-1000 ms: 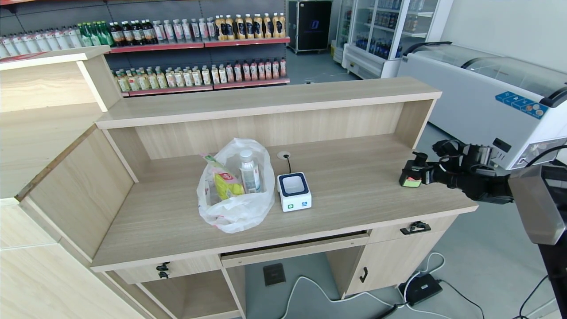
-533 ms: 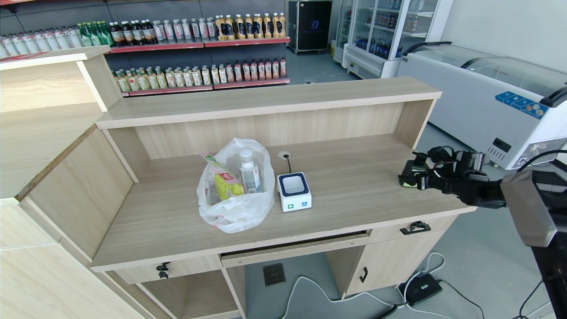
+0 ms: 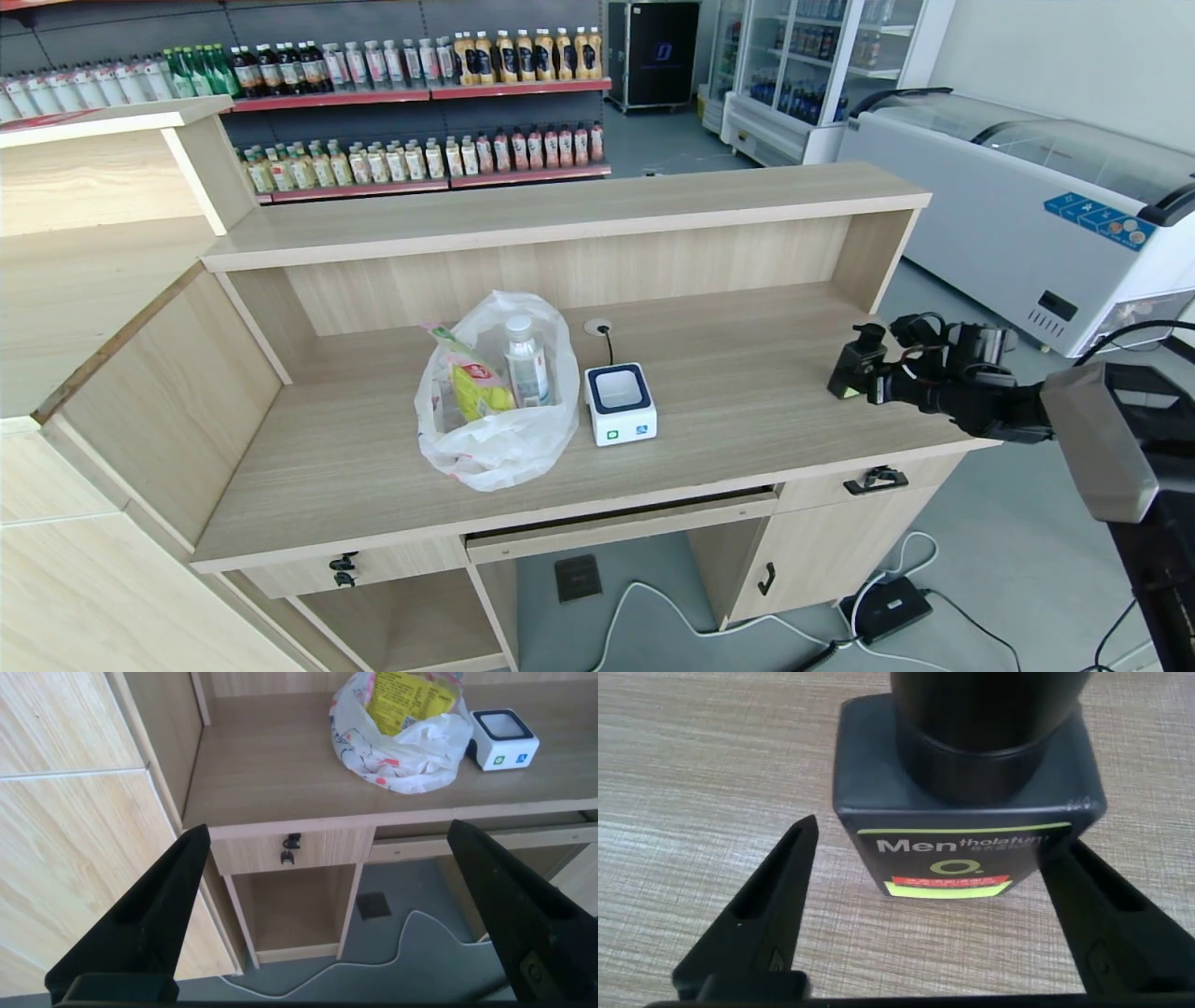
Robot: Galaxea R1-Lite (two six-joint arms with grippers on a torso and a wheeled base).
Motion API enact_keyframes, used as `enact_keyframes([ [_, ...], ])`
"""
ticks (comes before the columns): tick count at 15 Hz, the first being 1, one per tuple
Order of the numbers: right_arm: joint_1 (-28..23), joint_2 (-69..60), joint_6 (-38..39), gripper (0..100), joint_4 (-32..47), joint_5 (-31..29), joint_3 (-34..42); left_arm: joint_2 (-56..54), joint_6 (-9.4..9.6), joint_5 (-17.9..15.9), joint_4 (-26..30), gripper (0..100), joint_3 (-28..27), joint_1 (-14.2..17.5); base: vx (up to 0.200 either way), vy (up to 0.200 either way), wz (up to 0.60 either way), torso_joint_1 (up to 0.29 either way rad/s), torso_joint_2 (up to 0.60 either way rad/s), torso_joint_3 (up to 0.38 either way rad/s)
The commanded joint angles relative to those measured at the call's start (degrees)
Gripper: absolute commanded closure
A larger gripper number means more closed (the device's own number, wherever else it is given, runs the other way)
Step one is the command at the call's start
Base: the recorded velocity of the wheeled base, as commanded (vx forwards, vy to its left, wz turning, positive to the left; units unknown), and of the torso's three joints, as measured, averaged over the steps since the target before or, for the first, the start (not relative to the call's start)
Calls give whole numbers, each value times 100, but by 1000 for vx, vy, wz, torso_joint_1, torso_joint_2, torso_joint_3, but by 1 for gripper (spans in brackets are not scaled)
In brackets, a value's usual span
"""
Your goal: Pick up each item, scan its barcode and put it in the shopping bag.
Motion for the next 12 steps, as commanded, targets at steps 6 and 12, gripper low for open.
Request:
enact_keyframes([
  [6,-17,-211,-4,100,-91,10,1,-2,-2,2,0,0,0,4,0,0,0,0,0,0],
  [12,-26,-1521,-364,100,-830,98,360,-2,-2,2,0,0,0,4,0,0,0,0,0,0],
])
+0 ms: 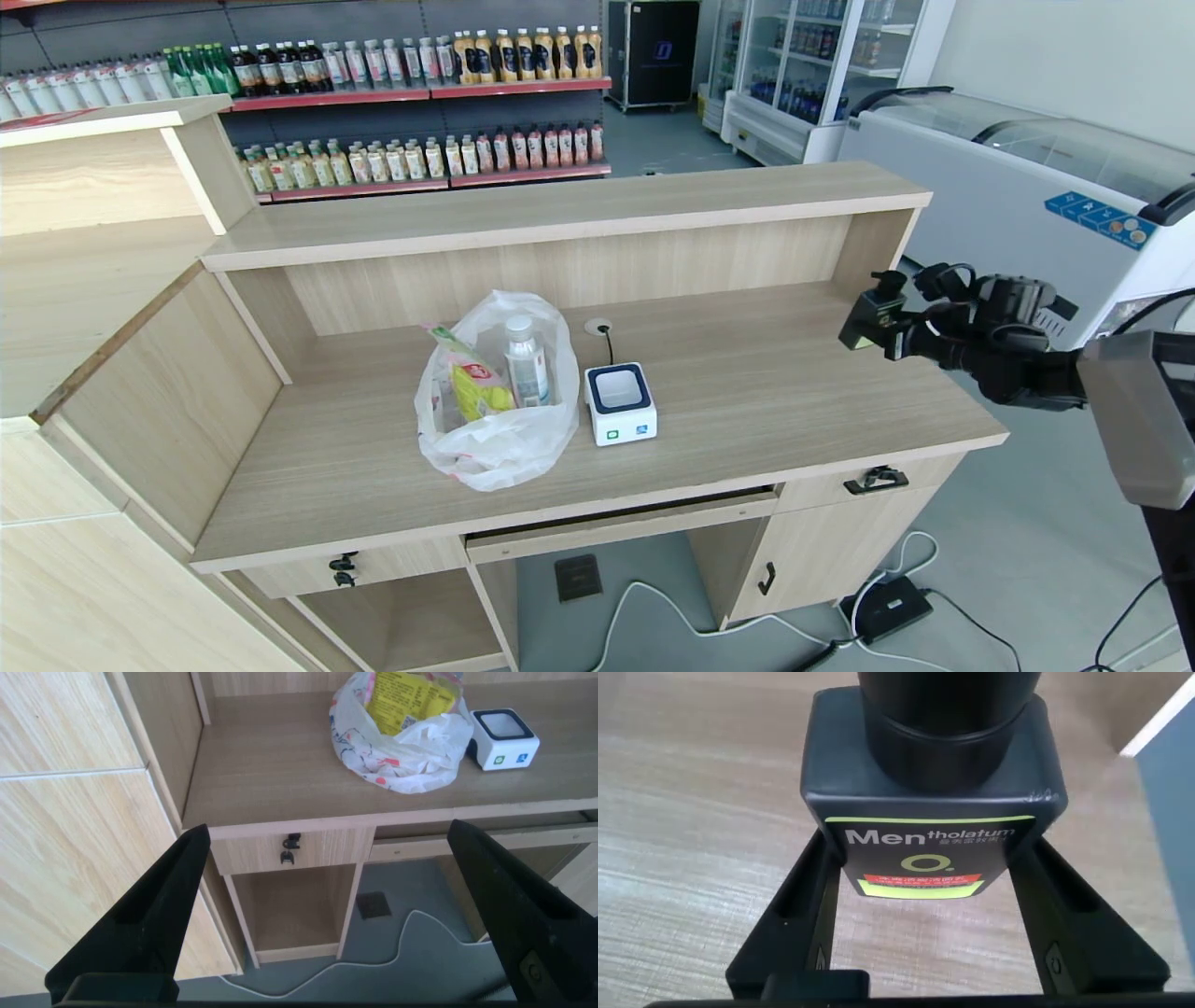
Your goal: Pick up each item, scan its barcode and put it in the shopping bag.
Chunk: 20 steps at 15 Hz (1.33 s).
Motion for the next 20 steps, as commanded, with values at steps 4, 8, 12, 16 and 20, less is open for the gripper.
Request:
enact_keyframes([
  [4,136,-2925,-1627,100,-2513,772,2867,-2,-2,2,0,0,0,2,0,0,0,0,0,0],
  [8,224,-4515,-2137,100,-4842,1871,5504,-2,-2,2,0,0,0,2,0,0,0,0,0,0],
  [12,523,-5755,-2145,100,-6143,2424,7007,-2,-2,2,0,0,0,2,0,0,0,0,0,0],
  [16,1253,-6888,-2471,100,-6143,2556,7798,-2,-2,2,0,0,0,2,0,0,0,0,0,0],
  [20,2070,-7715,-3051,100,-6143,2547,8914,-2,-2,2,0,0,0,2,0,0,0,0,0,0],
])
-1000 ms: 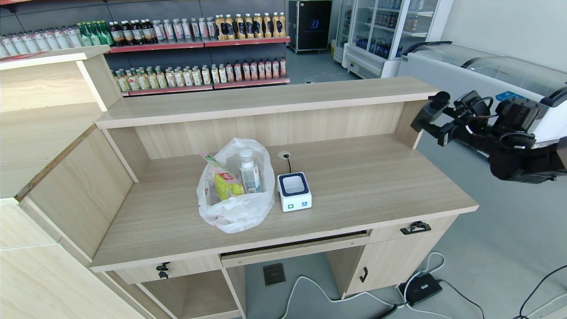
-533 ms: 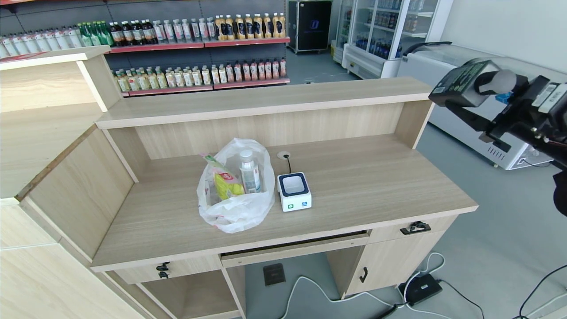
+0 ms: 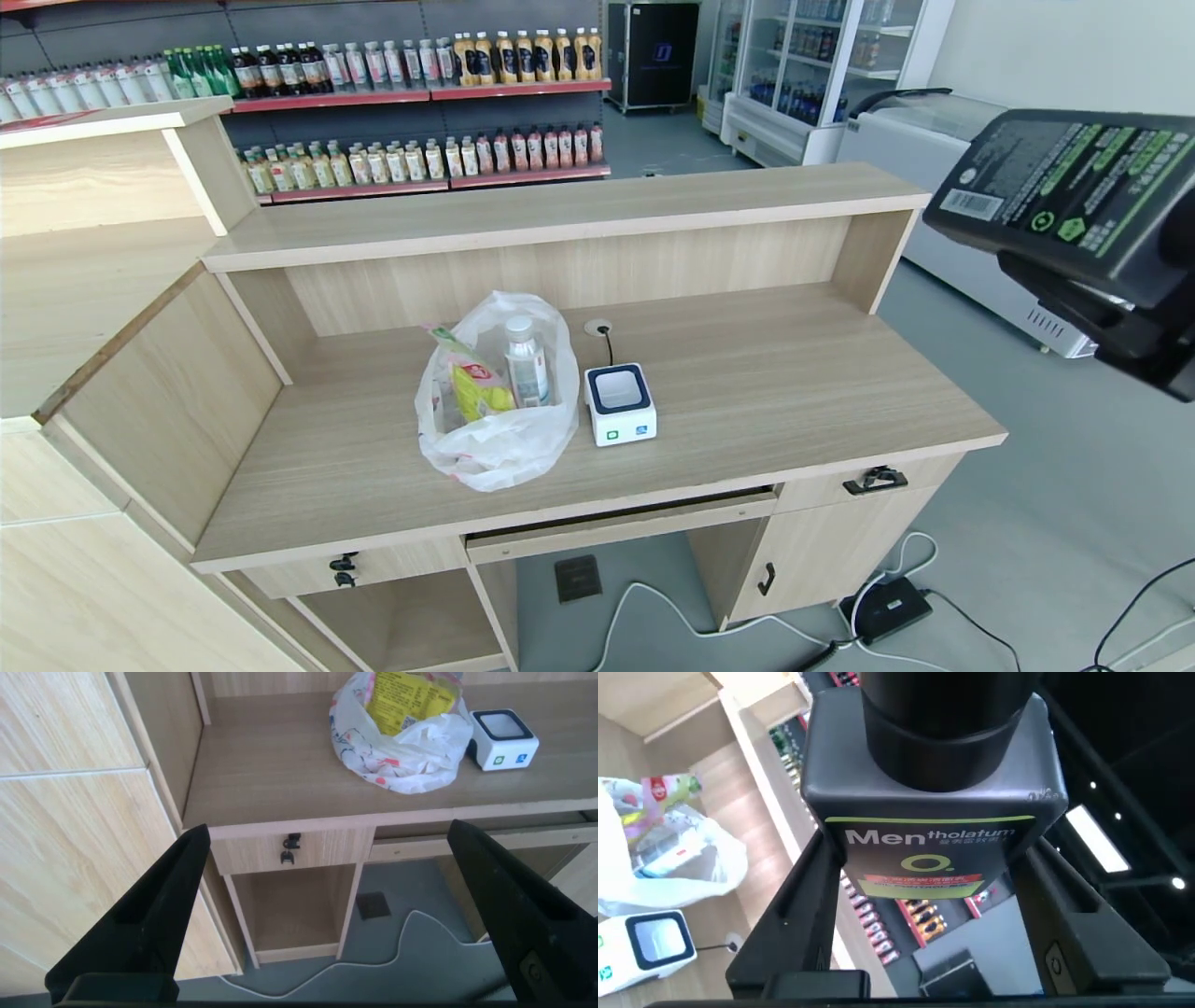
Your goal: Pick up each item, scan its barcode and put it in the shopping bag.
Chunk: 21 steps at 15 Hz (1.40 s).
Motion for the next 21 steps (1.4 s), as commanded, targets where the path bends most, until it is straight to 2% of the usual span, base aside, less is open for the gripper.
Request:
enact_keyframes([
  [1,540,-677,-328,100,-3,-4,633,-2,-2,2,0,0,0,-7,0,0,0,0,0,0],
  [4,918,-800,-425,100,-3,-30,669,-2,-2,2,0,0,0,2,0,0,0,0,0,0],
  [13,1375,-1143,-583,100,-3,-22,774,-2,-2,2,0,0,0,2,0,0,0,0,0,0],
  [17,1463,-747,-750,100,-3,-57,713,-2,-2,2,0,0,0,2,0,0,0,0,0,0],
  [21,1832,-334,-873,100,-3,-57,686,-2,-2,2,0,0,0,2,0,0,0,0,0,0],
])
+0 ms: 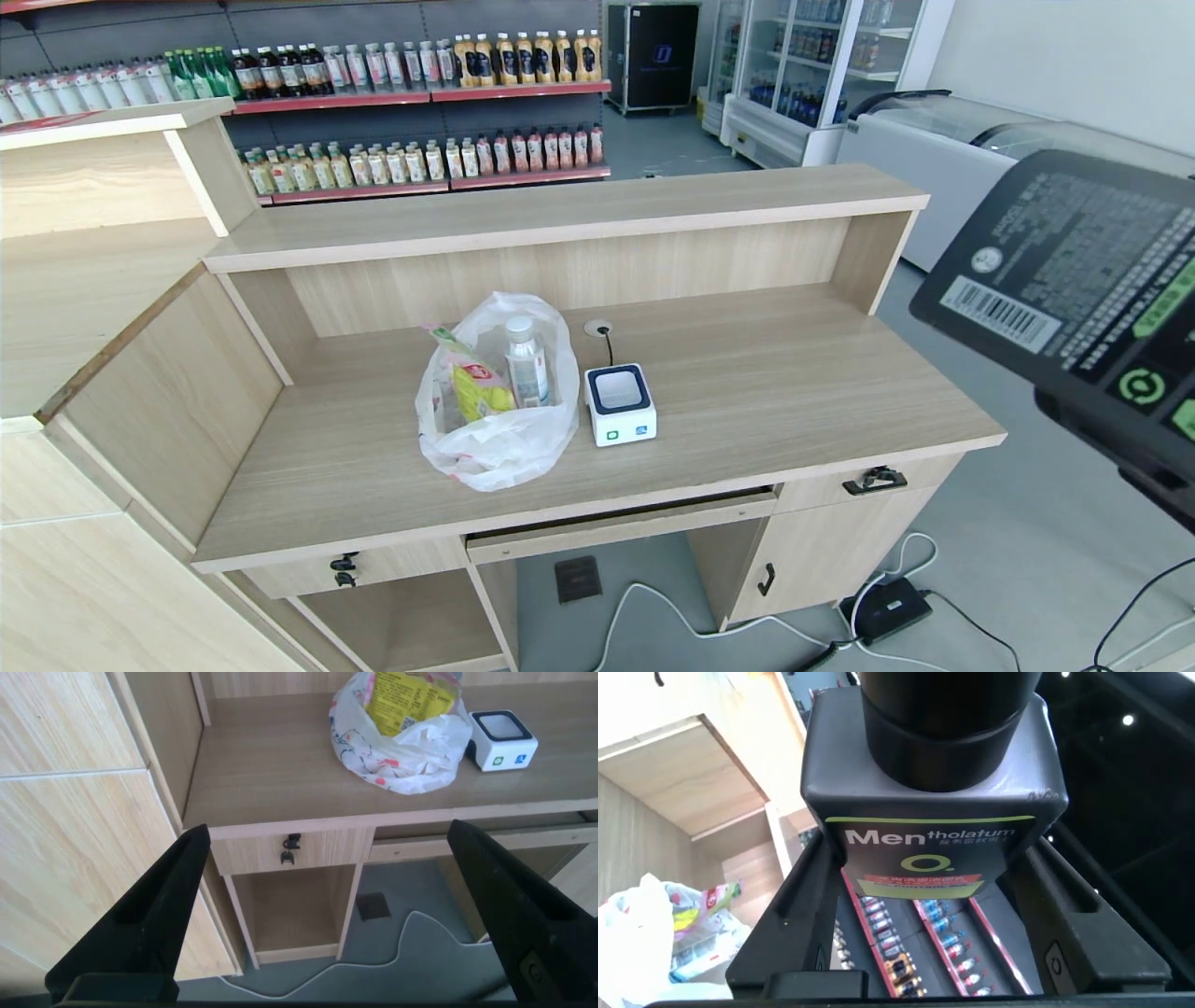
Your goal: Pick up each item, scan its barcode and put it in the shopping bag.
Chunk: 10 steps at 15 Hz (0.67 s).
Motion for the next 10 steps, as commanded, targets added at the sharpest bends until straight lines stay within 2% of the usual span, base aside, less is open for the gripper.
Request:
enact_keyframes([
  [1,197,337,-77,100,-8,4,-1,-2,-3,2,0,0,0,2,0,0,0,0,0,0],
  [4,496,521,-315,100,-8,-5,-10,-2,-3,2,0,0,0,2,0,0,0,0,0,0],
  [10,619,688,-605,100,-8,4,8,-2,-3,2,0,0,0,2,0,0,0,0,0,0],
])
